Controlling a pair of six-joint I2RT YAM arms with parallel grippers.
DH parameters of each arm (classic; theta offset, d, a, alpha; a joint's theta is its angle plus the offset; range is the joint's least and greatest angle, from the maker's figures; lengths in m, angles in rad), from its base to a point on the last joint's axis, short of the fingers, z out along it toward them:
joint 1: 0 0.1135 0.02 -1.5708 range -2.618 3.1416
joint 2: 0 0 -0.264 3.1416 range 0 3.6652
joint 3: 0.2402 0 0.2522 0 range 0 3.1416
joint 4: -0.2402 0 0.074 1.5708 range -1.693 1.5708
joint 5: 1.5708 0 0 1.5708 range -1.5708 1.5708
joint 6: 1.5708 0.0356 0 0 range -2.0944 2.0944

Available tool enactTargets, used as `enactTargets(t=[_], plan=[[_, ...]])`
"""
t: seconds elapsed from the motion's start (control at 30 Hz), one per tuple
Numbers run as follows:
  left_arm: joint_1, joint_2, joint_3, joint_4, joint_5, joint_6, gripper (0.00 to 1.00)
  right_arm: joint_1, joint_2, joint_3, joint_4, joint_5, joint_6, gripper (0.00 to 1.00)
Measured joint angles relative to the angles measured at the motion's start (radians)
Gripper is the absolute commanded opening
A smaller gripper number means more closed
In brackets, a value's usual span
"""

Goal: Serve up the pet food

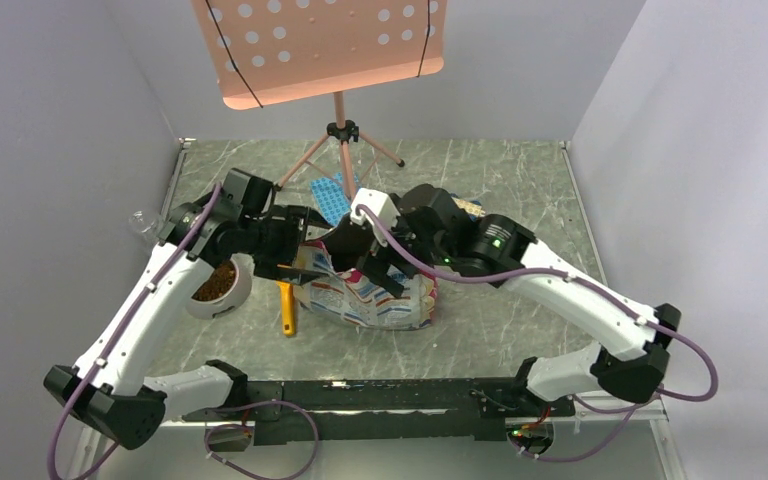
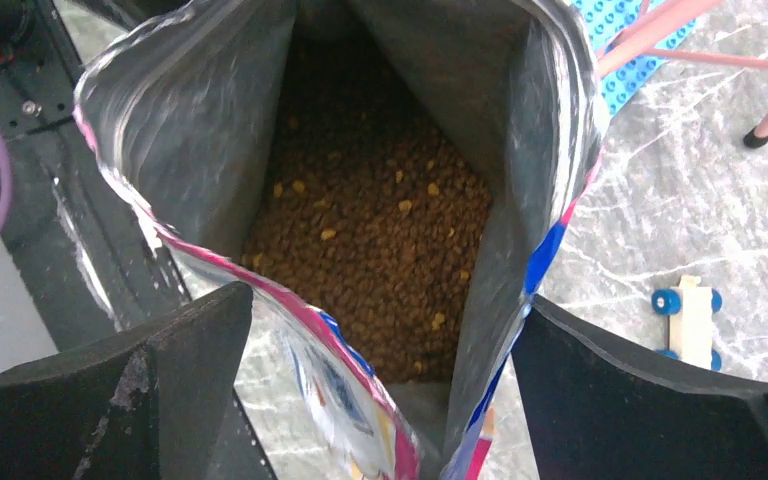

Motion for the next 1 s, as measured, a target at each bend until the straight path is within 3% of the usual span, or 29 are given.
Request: enactTargets(t=[0.07,0.13,0.2,0.27,0.3,0.73,0.77,0.83,0.87,1.0], plan=[[-0.001,0.02,0.013,0.011,-0.015,-0.009,0.77,0.001,0.041,0.027,0.014,0.003,0.002,0.88],[-0.001,0.03,0.018,0.022,-0.026,-0.021,0.67,0.001,0.066,0.047,0.023,0.006,0.001,0.67],[-0.001,0.034,0.018,0.034,-0.033,-0.032,0.45,0.002,0.076,0.061,0.024,0.017,0.0,0.38],[0.006,0.031,0.007,0.051,-0.037,-0.048,0.15,0.003,0.074,0.066,0.024,0.019,-0.004,0.05],[0.013,0.027,-0.002,0.064,-0.037,-0.054,0.01,0.003,0.07,0.065,0.022,0.02,-0.015,0.0],[0.208,0.026,-0.016,-0.016,0.153,0.129,0.0,0.03,-0.132,-0.159,0.178,0.062,-0.085,0.0],[0.21,0.026,-0.016,-0.019,0.16,0.137,0.0,0.03,-0.134,-0.16,0.178,0.055,-0.085,0.08],[0.214,0.024,-0.018,-0.024,0.168,0.15,0.0,0.029,-0.122,-0.136,0.162,0.04,-0.079,0.53],[0.216,0.021,-0.022,-0.023,0.163,0.151,0.0,0.027,-0.109,-0.111,0.127,0.038,-0.068,0.68],[0.234,-0.015,-0.056,-0.006,0.157,0.148,0.0,0.007,-0.05,0.019,0.013,0.015,-0.035,0.85]])
